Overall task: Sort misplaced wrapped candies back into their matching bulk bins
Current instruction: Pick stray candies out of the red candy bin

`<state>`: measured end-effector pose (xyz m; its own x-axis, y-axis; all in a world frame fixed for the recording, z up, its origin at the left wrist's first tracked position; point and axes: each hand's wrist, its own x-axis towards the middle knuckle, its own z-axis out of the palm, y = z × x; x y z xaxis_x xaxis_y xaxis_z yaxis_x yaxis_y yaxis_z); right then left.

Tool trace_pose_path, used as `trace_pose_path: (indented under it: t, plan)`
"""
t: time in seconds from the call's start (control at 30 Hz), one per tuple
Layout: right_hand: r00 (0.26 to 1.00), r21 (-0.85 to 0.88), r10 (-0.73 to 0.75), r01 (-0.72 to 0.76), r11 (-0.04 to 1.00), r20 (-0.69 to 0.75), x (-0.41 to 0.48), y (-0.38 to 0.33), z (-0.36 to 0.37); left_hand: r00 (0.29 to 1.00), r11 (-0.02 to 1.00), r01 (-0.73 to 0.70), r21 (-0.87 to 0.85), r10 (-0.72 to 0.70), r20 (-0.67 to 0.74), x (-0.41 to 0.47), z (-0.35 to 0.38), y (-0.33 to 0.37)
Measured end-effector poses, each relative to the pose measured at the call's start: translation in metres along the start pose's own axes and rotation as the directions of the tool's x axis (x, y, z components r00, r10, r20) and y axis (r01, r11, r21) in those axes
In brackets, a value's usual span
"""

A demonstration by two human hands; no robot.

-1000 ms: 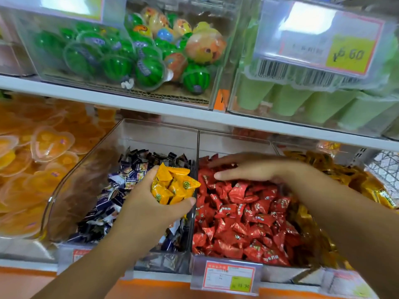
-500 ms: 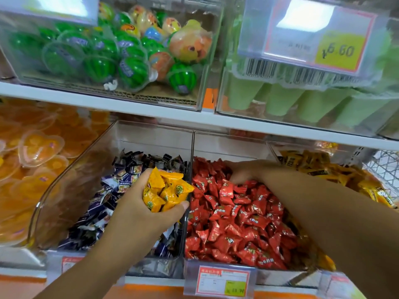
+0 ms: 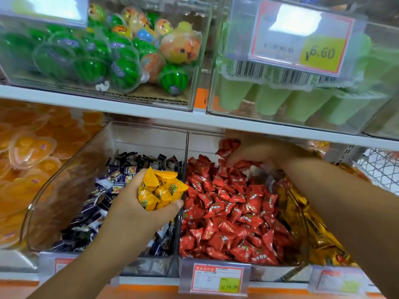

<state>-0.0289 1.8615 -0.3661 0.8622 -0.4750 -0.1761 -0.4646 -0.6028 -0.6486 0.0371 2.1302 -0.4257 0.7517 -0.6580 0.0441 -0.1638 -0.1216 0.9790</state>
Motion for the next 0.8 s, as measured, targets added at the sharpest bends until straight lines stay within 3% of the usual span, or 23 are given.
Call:
trace_pose_path:
  t: [0.07, 0.13, 0.2, 0.27, 0.33, 0.37, 0.43, 0.53, 0.6, 0.7, 0.8]
  plan:
    - [0.996, 0.031, -0.04, 0.037, 0.999, 0.083, -0.004, -0.009, 0.001, 1.0, 1.0, -0.022, -0.002, 0.022, -0.006, -0.002, 0.001, 0.004]
    - [0.98, 0.156, -0.018, -0.014, 0.988, 0.2, -0.005, -0.015, 0.0, 0.999, 0.999, -0.05, -0.004, 0.05, -0.002, -0.005, 0.001, 0.008]
    - [0.967, 0.143, 0.043, -0.081, 0.986, 0.251, -0.002, -0.016, -0.003, 0.997, 0.997, -0.078, -0.003, 0.078, 0.008, -0.007, 0.001, 0.008]
    - [0.96, -0.109, 0.163, -0.141, 0.984, 0.23, 0.002, -0.011, -0.005, 0.995, 0.995, -0.099, -0.015, 0.099, -0.003, -0.007, 0.002, 0.009]
    - [0.94, -0.481, 0.28, -0.158, 0.862, 0.192, 0.007, -0.001, 0.002, 0.994, 0.994, -0.105, -0.019, 0.105, -0.009, -0.009, 0.003, 0.01]
    - [0.935, -0.583, 0.313, -0.162, 0.796, 0.168, 0.009, 0.005, 0.008, 0.994, 0.994, -0.106, -0.025, 0.106, 0.001, -0.01, 0.003, 0.012]
    - [0.912, -0.546, 0.383, -0.247, 0.801, 0.149, 0.012, 0.017, 0.023, 0.994, 0.993, -0.11, -0.035, 0.111, 0.012, -0.01, 0.004, 0.013]
    - [0.859, -0.394, 0.441, -0.322, 0.861, 0.262, 0.021, 0.02, 0.037, 0.994, 0.993, -0.104, -0.049, 0.105, 0.016, -0.01, 0.003, 0.013]
    - [0.836, -0.415, 0.468, -0.333, 0.847, 0.286, 0.029, 0.023, 0.043, 0.994, 0.993, -0.104, -0.048, 0.105, 0.022, -0.011, 0.003, 0.014]
    - [0.881, -0.44, 0.424, -0.302, 0.846, 0.21, 0.036, 0.035, 0.049, 0.993, 0.992, -0.115, -0.046, 0.116, 0.015, -0.012, 0.002, 0.016]
    - [0.926, -0.315, 0.338, -0.275, 0.909, 0.169, 0.035, 0.039, 0.054, 0.992, 0.991, -0.126, -0.05, 0.127, 0.015, -0.012, 0.001, 0.014]
